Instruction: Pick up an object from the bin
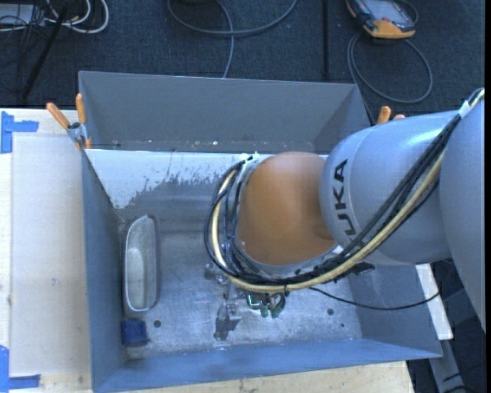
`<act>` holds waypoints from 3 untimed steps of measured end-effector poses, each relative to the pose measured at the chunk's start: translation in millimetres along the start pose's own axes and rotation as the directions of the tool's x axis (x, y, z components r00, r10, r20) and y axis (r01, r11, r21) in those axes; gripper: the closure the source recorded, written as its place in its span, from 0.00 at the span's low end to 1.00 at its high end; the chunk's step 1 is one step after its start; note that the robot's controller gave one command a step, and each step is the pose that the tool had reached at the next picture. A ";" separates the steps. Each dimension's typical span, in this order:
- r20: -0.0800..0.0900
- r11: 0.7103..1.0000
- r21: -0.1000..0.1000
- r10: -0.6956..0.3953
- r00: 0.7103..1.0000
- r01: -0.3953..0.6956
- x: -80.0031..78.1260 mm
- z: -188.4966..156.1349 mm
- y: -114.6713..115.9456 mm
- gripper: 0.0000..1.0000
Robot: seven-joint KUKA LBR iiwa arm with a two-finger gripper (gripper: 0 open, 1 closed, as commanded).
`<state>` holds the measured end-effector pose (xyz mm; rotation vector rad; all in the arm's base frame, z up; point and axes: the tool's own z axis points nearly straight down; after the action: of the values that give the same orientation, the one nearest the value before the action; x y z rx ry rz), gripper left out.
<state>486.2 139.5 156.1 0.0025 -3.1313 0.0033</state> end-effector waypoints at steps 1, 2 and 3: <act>0.009 0.998 -0.002 0.058 0.998 -0.058 -33.4 81.9 -25.2 0.00; 0.014 0.994 0.000 0.112 0.994 -0.112 -80.5 51.2 -146.9 0.00; 0.002 0.989 -0.004 0.149 0.989 -0.149 -46.5 77.1 -107.4 0.00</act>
Offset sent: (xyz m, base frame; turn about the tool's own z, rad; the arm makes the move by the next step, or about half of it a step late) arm 0.0325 -0.0244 -0.0786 0.0548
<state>532.0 32.0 78.8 -0.2322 -3.1253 -0.0017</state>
